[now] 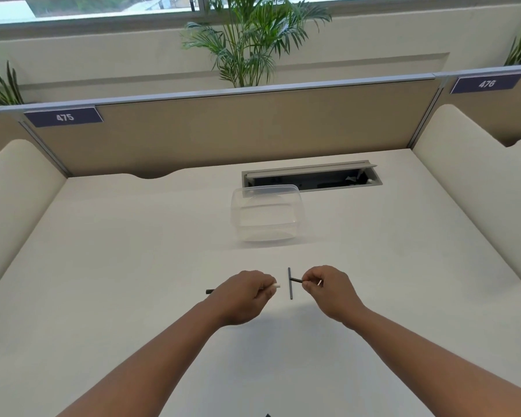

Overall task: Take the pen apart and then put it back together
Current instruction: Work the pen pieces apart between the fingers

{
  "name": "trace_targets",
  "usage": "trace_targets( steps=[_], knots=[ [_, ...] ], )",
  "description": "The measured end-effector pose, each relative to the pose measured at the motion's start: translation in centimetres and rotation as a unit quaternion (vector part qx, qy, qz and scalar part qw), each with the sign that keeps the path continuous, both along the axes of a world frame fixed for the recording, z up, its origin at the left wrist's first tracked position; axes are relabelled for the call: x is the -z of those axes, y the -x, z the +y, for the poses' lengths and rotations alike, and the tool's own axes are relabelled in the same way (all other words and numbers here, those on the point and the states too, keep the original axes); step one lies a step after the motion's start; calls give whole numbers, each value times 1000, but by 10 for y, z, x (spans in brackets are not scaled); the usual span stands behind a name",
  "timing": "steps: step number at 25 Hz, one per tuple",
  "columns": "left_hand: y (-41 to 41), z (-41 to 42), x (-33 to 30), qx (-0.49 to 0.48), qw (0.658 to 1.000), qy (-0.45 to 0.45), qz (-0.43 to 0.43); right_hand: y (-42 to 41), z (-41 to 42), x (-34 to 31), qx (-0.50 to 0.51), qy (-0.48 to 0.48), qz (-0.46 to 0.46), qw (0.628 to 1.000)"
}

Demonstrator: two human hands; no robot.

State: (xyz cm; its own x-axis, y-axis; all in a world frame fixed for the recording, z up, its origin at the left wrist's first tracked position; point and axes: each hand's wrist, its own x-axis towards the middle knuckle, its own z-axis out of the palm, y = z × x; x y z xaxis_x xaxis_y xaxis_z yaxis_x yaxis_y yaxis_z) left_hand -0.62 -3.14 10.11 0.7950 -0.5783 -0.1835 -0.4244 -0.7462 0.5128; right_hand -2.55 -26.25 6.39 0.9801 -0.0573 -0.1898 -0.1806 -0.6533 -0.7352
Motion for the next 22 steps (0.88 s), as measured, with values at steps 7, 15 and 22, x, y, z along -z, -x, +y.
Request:
trace_targets(
  steps=[7,15,22],
  knots=[
    [-9,4,16,0,998,63,-4,-15,-5,23,52,56,70,995],
    [-25,7,30,-73,988,133,6,-43,-11,49,123,67,134,981],
    [-33,5,43,-107,977,183,-6,-59,-6,66,128,84,164,975]
  ],
)
